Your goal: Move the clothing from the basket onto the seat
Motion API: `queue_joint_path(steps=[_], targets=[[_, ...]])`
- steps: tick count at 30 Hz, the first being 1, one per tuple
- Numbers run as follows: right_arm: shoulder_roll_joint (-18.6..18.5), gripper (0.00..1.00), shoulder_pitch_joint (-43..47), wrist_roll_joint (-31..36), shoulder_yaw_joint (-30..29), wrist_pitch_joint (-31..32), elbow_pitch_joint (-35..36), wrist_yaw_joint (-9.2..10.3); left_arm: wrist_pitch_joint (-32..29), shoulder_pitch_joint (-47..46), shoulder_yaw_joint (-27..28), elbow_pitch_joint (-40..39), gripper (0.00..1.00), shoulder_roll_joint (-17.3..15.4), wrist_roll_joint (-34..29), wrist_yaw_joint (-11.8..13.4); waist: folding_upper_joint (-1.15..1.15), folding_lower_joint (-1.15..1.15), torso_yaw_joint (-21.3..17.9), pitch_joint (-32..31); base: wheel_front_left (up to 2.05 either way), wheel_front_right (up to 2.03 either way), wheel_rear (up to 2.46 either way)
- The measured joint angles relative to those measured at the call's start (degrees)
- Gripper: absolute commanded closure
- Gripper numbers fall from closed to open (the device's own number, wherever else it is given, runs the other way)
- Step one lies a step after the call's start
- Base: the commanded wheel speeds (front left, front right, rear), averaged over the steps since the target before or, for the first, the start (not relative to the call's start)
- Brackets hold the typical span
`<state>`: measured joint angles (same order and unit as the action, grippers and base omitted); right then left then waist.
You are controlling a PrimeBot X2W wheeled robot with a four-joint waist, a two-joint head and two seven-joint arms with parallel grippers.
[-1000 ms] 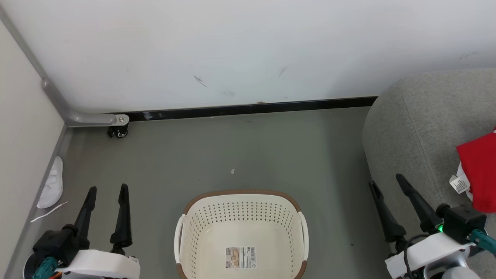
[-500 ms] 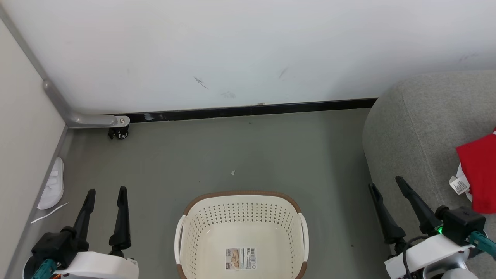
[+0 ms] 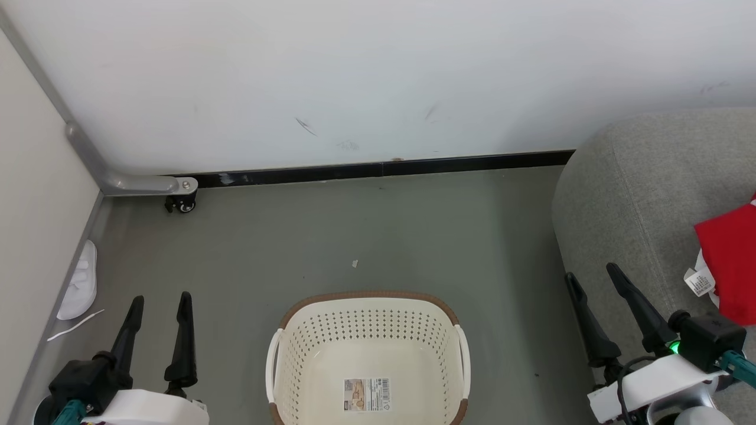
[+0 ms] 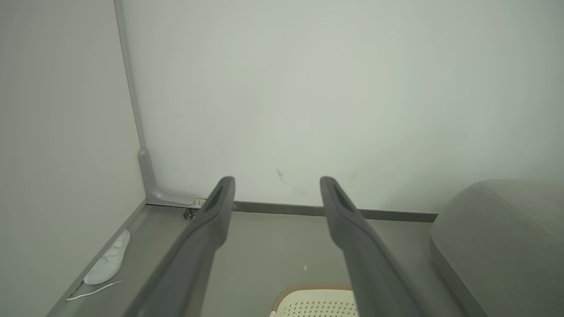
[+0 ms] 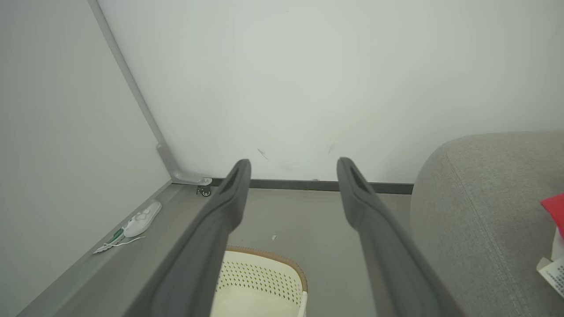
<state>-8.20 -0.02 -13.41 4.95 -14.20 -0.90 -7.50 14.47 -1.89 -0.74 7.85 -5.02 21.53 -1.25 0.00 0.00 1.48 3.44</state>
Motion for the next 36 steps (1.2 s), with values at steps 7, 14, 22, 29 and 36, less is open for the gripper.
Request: queue_joint_path(steps=[7,14,22,29,36], targets=[[0.08,0.0,-0.01,0.0,-0.1,0.0,0.19,0.0,0.0,0.0,0.24,0.99,0.0,0.76,-0.48,-0.52,0.0,0.0,-0.1,-0.02,0.0,0.0,0.0],[0.35,1.0,0.0,0.01,-0.18,0.0,0.31,0.0,0.0,0.0,0.31,1.71,1.0,1.07,-0.96,-1.69,0.0,0.0,-0.25,-0.05,0.0,0.0,0.0],[1.86,1.0,2.19,-0.67,0.55,0.1,-3.09,0.0,-0.54,0.87,-0.21,5.72,1.0,3.05,0.04,-1.67,0.0,0.0,-0.27,-0.06,0.0,0.0,0.0],[2.21,1.0,2.41,-4.58,1.29,0.09,-2.41,0.0,-2.41,0.83,0.88,6.5,1.0,3.02,3.72,-1.68,0.0,0.0,-0.34,-0.09,0.0,0.0,0.0],[2.46,1.0,2.46,-11.52,0.96,0.64,-1.87,0.0,-3.91,0.81,1.26,6.99,1.0,3.02,9.38,-1.94,0.0,0.01,-0.4,-0.31,0.0,0.0,0.0]])
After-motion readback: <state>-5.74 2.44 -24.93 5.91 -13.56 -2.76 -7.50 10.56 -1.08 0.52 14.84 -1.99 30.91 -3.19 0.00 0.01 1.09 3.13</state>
